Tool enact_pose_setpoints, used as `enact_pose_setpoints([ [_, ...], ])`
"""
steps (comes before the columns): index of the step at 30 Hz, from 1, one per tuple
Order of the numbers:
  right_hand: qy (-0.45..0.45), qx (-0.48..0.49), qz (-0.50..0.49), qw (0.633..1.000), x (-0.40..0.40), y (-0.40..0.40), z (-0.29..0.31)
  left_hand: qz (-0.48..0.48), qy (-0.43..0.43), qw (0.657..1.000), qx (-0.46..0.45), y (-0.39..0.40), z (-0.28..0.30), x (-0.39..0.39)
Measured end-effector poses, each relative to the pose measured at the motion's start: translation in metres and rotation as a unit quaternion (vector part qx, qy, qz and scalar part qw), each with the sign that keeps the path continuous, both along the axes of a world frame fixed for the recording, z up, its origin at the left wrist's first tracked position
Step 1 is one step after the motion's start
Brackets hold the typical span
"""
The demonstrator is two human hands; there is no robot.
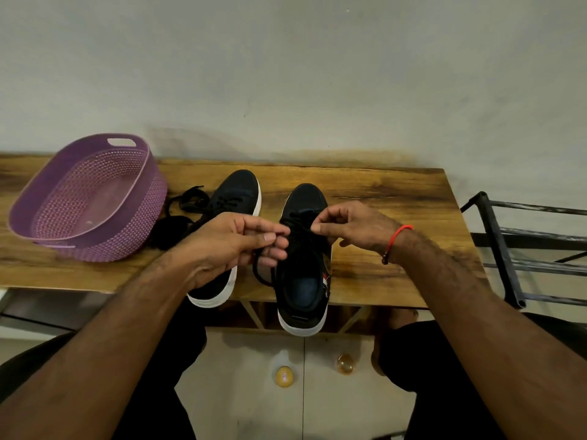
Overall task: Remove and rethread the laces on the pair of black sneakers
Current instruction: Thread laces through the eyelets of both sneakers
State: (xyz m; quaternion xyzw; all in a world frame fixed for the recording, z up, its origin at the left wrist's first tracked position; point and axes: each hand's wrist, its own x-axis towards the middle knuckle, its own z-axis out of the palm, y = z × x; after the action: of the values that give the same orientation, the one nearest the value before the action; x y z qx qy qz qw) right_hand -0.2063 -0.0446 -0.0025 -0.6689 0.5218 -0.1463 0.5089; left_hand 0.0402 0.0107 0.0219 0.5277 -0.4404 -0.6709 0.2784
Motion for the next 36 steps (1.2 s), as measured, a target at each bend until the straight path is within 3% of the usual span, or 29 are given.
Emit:
enact_pose_setpoints([
  [5,-0.004,-0.002,0.003,1.0,0.0,0.0,0.0,0.086,-0.137,0.979,-0.124,0.0,-0.024,-0.023],
  [16,-0.022,0.003,0.017,1.0,0.001,0.001,0.0,0.105,-0.302,0.911,-0.262,0.007,-0.039,-0.047],
  [27,-0.027,-0.006,0.022,0.999,0.003,0.001,-0.002,0.097,-0.319,0.876,-0.349,0.009,-0.04,-0.053],
  [36,-0.029,0.039,0.003,0.999,0.003,0.003,-0.002,0.05,-0.321,0.86,-0.393,0.002,-0.042,-0.045],
])
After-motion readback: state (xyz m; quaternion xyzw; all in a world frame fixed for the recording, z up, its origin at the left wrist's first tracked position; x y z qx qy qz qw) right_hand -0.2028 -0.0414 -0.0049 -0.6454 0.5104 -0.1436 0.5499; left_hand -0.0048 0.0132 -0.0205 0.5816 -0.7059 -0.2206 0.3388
